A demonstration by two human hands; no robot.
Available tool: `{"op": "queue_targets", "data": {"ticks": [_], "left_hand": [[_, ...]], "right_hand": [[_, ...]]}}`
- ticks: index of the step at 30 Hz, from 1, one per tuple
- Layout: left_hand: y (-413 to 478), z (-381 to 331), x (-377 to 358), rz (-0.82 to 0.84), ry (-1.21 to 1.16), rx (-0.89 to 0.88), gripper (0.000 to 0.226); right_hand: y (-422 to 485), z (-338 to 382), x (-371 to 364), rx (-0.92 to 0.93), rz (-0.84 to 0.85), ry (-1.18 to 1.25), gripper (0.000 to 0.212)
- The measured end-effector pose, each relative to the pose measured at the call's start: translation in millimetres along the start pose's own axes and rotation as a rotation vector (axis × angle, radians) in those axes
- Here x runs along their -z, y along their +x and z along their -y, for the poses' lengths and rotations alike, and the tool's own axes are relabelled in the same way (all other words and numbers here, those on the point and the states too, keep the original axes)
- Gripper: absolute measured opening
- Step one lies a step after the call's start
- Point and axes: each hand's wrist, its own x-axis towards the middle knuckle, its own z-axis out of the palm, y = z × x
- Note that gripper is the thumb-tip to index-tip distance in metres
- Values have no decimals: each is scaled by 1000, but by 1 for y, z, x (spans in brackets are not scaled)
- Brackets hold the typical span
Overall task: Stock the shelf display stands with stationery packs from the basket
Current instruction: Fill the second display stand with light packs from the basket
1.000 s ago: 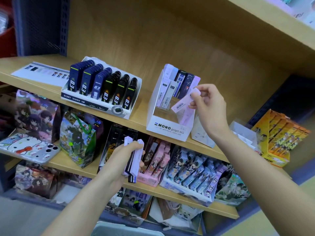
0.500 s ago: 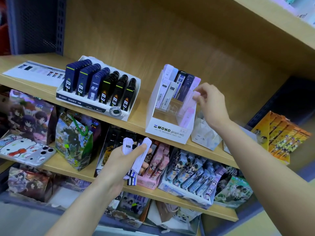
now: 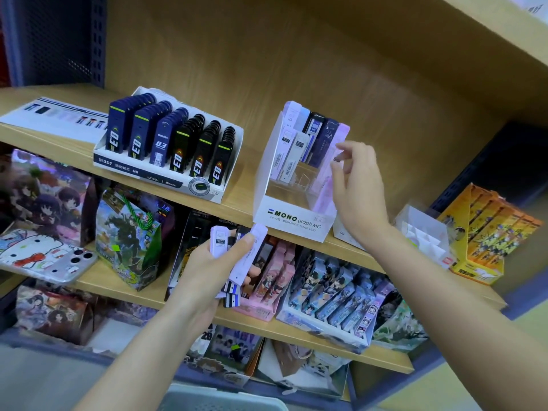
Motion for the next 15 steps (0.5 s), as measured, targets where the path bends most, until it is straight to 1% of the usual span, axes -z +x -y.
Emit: {"op": "queue_targets", "data": {"ticks": [2,4,7,9,10,12,15], "left_hand": [[-1,-1,0,-1,-2,3,23],[-2,-1,-1,2,3,-3,24],[-3,-1,-2,15,17,-34,29],[-5,-2,-4,30,27,-61,32],[-6,-3,-4,34,26,-69,31],[-8,-4,-4,35,33,-68,33],[-9,-4,-2,48,51,-40,48]], "right_hand": [[-20,16,0,14,137,93,15],[-39,31,-1,-1,326,159,13],[-59,47,-5,-153,596,272,16],[-66,53,-7,-267,724,411,17],[-67,54,-8,-306,746,478,16],[-66,53,-7,-366,728,560,15],[-62,48,-5,-410,612,663,12]]}}
